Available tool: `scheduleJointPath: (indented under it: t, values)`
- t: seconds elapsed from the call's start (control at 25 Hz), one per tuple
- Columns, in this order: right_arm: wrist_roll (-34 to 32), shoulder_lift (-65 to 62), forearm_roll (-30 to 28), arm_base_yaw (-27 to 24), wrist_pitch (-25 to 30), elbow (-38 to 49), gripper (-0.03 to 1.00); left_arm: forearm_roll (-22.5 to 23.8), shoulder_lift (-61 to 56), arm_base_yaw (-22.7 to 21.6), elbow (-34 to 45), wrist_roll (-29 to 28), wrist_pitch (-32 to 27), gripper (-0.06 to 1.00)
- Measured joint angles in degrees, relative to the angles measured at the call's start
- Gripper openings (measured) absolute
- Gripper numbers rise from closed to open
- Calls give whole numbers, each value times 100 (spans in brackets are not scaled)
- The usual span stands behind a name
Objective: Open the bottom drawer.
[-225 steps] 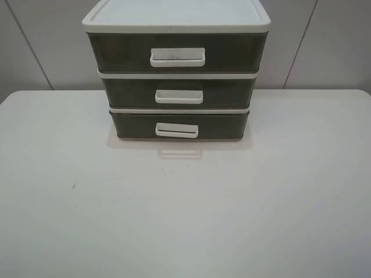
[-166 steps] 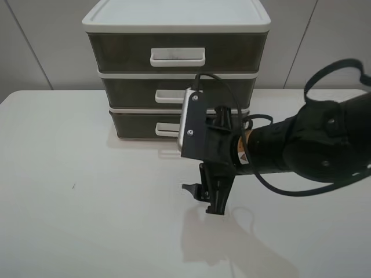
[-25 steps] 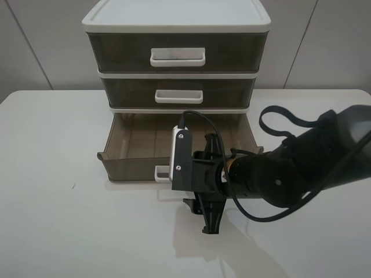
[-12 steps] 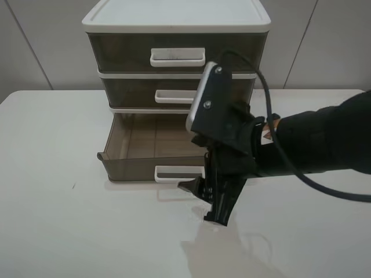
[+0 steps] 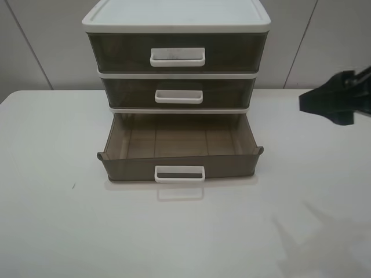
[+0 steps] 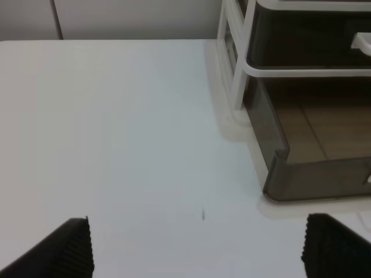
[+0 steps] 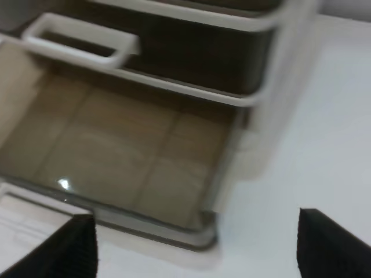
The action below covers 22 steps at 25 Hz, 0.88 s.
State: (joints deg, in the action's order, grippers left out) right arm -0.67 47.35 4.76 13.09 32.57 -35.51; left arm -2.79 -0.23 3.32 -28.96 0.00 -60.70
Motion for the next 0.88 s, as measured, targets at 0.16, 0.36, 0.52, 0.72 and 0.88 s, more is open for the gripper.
scheduleJointPath:
  t: [0.16, 0.36, 0.52, 0.72, 0.88]
  values:
    - [-299, -1514, -476, -907, 882, 0, 69, 0, 0, 0, 0, 0, 0, 74]
    - [-318, -3131, -776, -1202, 1473, 0, 69, 0, 0, 0, 0, 0, 0, 74]
    - [-318, -3897, -1080, -1202, 1810, 0, 69, 0, 0, 0, 0, 0, 0, 74]
    - [112, -4171, -1199, -1202, 2209, 0, 69, 0, 0, 0, 0, 0, 0, 74]
    - [474, -4182, -602, -1202, 2322, 0, 69, 0, 0, 0, 0, 0, 0, 74]
